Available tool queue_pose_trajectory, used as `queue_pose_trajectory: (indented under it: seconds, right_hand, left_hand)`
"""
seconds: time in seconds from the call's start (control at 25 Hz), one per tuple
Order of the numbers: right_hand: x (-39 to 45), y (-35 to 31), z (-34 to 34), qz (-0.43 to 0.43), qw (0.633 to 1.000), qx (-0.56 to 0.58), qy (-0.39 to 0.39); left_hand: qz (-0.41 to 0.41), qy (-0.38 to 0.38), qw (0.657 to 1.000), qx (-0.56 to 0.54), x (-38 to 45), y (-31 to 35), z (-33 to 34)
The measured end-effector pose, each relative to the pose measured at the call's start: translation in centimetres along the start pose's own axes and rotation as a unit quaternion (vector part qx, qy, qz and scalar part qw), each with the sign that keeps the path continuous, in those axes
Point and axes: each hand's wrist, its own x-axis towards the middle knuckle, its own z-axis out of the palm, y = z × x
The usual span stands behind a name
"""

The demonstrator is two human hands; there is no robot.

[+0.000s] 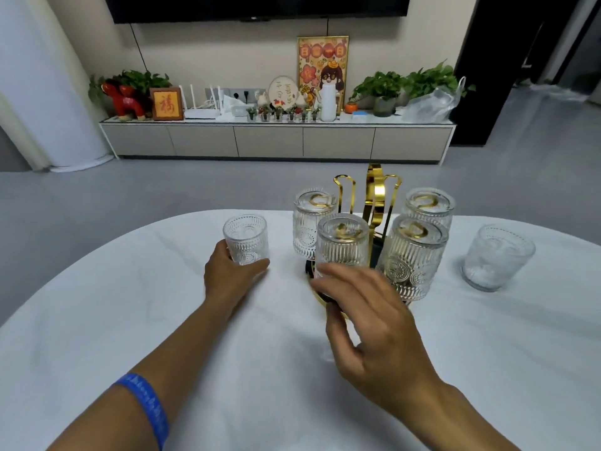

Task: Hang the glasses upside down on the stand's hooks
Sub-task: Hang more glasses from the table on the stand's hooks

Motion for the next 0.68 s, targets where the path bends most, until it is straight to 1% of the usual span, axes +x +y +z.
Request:
queue_pose_trajectory:
  seconds: [0.08, 0.12, 0.16, 0.2, 0.24, 0.32, 0.36, 0.44, 0.52, 0.6, 0.68]
  right_hand:
    - [2.8, 1.4, -2.4, -0.005, 0.998, -0.021, 0.055]
    - [4.8, 2.4, -3.6, 0.015, 0.996, -0.043, 0.072]
    - [6.8, 3.4, -4.8, 0.044, 0.994, -0.077, 0.064]
    - [8.5, 4.5, -5.7, 0.076, 0.99, -0.113, 0.024]
    - [9.9, 5.5, -6.3, 0.103, 0.984, -0.142, -0.034]
    - [11.3, 7.1, -6.7, 0.13, 0.969, -0.159, -0.139]
    - [11.4, 7.6, -6.7, 0.133, 0.965, -0.153, -0.166]
    - [11.3, 8.2, -6.5, 0.133, 0.966, -0.142, -0.169]
    - [11.2, 8.2, -6.3, 0.132, 0.968, -0.144, -0.158]
    - [11.1, 8.0, -6.1, 0.132, 0.969, -0.147, -0.149]
    - [10.9, 8.1, -5.9, 0.125, 0.971, -0.145, -0.143]
  left_hand:
    - [0.009, 0.011, 1.0, -0.015, -0.2, 0.5, -1.2]
    - [0.014, 0.014, 0.999, -0.029, -0.2, 1.1, -2.1]
    - [0.024, 0.013, 0.999, -0.047, -0.2, 1.9, -3.0]
    - [0.037, 0.009, 0.997, -0.065, -0.3, 3.1, -4.1]
    - [0.054, 0.005, 0.995, -0.082, -0.4, 4.6, -5.3]
    - [0.095, -0.004, 0.989, -0.113, -0.6, 8.4, -7.4]
    - [0.115, -0.008, 0.985, -0.128, -0.7, 10.5, -8.2]
    - [0.147, -0.023, 0.981, -0.127, -0.5, 14.6, -8.8]
    - [0.171, -0.054, 0.979, -0.092, -0.3, 18.3, -8.1]
    - [0.195, -0.09, 0.975, -0.053, -0.4, 21.3, -6.2]
    - [0.214, -0.109, 0.971, -0.013, -0.3, 23.5, -3.7]
